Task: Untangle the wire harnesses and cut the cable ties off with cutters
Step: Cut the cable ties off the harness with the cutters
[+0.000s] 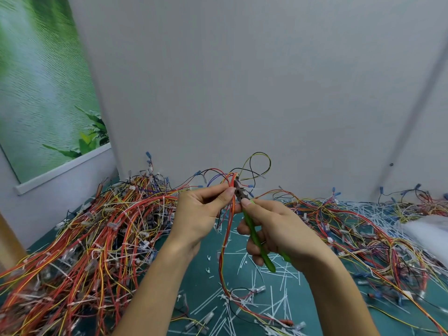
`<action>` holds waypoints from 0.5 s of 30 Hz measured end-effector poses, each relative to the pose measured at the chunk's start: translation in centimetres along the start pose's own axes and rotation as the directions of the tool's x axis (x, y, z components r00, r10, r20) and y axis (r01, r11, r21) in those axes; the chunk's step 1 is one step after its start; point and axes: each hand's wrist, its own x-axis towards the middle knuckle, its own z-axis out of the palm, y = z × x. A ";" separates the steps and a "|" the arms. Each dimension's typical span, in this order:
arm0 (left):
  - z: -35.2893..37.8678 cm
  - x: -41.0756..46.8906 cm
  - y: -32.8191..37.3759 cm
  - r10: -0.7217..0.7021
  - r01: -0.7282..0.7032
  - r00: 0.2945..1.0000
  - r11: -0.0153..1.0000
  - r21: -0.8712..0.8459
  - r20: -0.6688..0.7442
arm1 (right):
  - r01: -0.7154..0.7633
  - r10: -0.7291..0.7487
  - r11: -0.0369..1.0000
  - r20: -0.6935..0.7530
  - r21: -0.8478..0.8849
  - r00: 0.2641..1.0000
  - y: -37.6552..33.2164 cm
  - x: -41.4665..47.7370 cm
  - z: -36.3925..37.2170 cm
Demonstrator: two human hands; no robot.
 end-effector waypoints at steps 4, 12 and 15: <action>0.1 -0.1 0.1 0.024 -0.024 1.000 1.000 0.008 0.019 | -0.008 0.008 1.000 -0.002 0.023 1.000 0.1 0.1 0.1; 0.5 0.0 -1.2 0.122 -0.120 0.992 0.991 0.051 -0.035 | -0.005 0.005 1.000 0.009 0.014 1.000 -0.3 -0.1 0.6; 0.6 0.1 -1.6 0.180 -0.176 0.983 0.980 0.098 -0.040 | -0.005 0.005 1.000 -0.024 -0.028 1.000 -0.3 -0.2 0.8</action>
